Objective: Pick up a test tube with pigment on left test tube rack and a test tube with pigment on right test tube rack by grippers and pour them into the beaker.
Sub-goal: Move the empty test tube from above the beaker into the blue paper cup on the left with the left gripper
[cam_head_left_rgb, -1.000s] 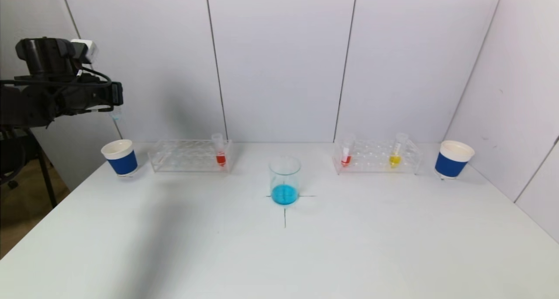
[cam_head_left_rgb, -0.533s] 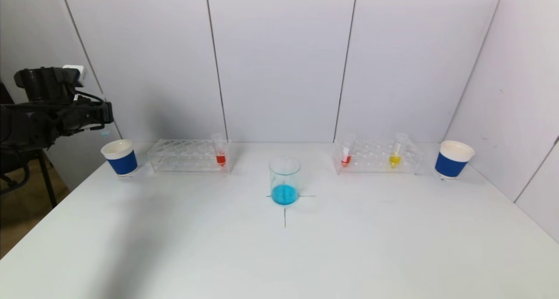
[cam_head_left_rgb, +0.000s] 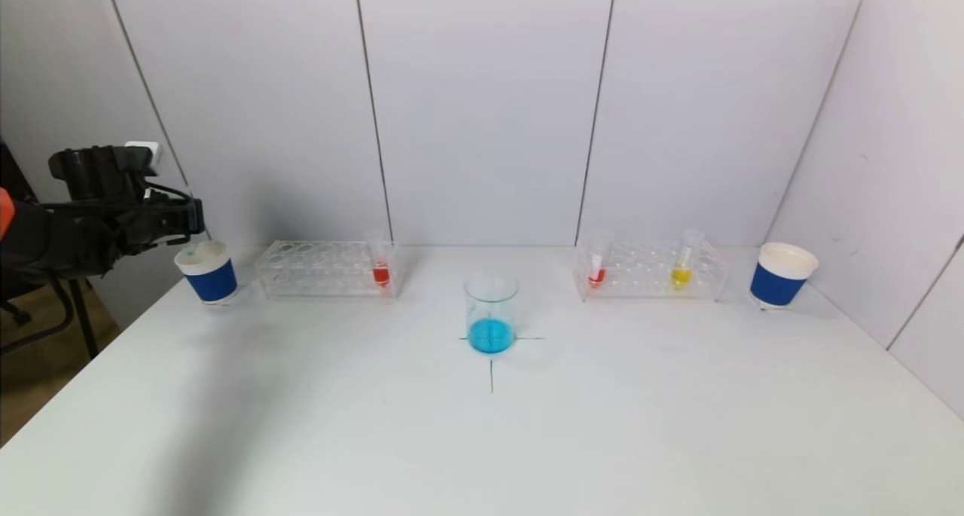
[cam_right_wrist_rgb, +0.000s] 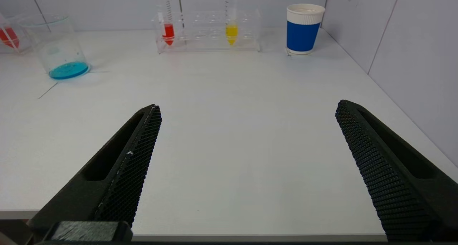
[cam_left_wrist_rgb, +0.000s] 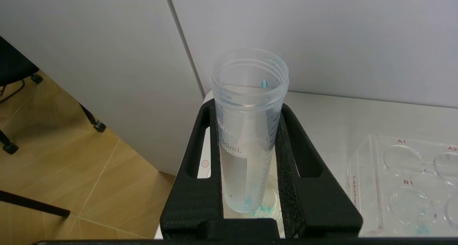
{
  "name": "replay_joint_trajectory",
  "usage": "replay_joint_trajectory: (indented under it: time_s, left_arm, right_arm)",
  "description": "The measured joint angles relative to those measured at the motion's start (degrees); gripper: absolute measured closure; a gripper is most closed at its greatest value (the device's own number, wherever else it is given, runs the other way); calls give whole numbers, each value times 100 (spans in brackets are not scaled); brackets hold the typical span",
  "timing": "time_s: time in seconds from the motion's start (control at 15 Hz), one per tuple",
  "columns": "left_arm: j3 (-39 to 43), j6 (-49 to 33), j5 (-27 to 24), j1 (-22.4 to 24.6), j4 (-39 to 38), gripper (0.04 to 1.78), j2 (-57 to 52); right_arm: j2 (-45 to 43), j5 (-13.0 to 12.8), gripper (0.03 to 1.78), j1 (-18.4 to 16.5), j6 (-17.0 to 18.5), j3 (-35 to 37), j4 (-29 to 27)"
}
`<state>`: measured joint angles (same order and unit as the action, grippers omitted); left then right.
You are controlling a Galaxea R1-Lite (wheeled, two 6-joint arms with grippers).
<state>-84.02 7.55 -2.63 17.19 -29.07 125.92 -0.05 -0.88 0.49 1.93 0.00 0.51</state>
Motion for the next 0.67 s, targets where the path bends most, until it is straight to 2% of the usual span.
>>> replay_joint_trajectory:
  time_s: [0.27,0.67]
  left_arm:
    - [45,-17,-4,-7,-400,137,200]
    - [260,-28,-56,-30,-428,137,316]
  right_arm:
    - [0,0,4,2,0,0,0]
    - [0,-2,4,0,-2,0,0]
